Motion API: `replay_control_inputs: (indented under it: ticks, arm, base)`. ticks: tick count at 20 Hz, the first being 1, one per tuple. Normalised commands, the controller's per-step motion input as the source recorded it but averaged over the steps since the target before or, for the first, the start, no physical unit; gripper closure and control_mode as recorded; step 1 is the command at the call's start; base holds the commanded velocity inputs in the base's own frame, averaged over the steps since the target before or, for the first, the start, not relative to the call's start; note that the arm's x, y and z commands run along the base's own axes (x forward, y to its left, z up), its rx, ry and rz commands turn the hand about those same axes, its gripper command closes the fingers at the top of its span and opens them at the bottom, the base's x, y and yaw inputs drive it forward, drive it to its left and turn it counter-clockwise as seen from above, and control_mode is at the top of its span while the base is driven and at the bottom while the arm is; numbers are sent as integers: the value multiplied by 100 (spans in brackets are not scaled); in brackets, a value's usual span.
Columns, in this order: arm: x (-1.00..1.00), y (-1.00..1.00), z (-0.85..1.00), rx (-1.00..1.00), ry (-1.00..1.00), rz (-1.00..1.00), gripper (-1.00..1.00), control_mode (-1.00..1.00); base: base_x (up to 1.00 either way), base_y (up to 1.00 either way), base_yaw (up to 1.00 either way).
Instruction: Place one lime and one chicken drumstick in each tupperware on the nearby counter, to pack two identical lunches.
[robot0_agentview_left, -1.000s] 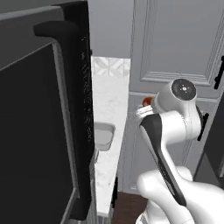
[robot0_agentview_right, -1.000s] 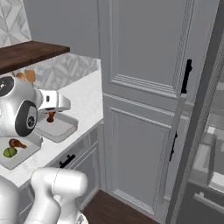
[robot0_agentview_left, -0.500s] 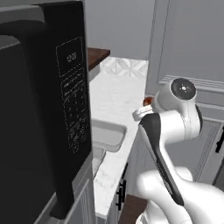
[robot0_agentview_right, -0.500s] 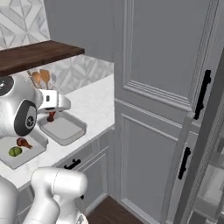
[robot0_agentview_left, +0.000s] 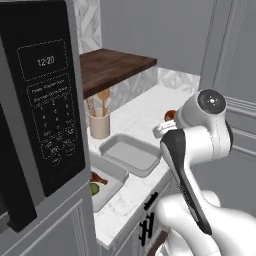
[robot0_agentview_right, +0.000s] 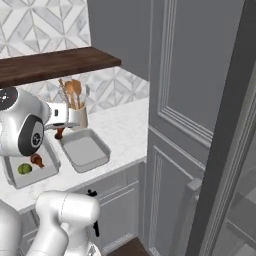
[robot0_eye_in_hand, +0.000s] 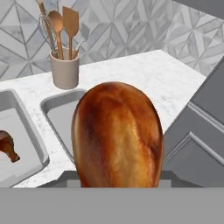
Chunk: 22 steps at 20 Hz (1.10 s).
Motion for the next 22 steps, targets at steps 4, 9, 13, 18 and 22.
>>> replay_control_inputs:
  ticks: [4, 9, 13, 18, 22]
  arm:
    - [0, 0, 0, 0, 0, 0, 100, 100]
    - [11, 1, -17, 0, -3, 0, 100, -100]
    - [51, 22, -59, 0, 13, 1, 100, -100]
    - [49, 35, -45, 1, 23, 9, 100, -100]
    - [36, 29, -28, -4, 13, 12, 100, -100]
  base:
    - [70, 2, 37]
    - [8, 0, 1]
    - [0, 0, 0]
    - [0, 0, 0]
    - [0, 0, 0]
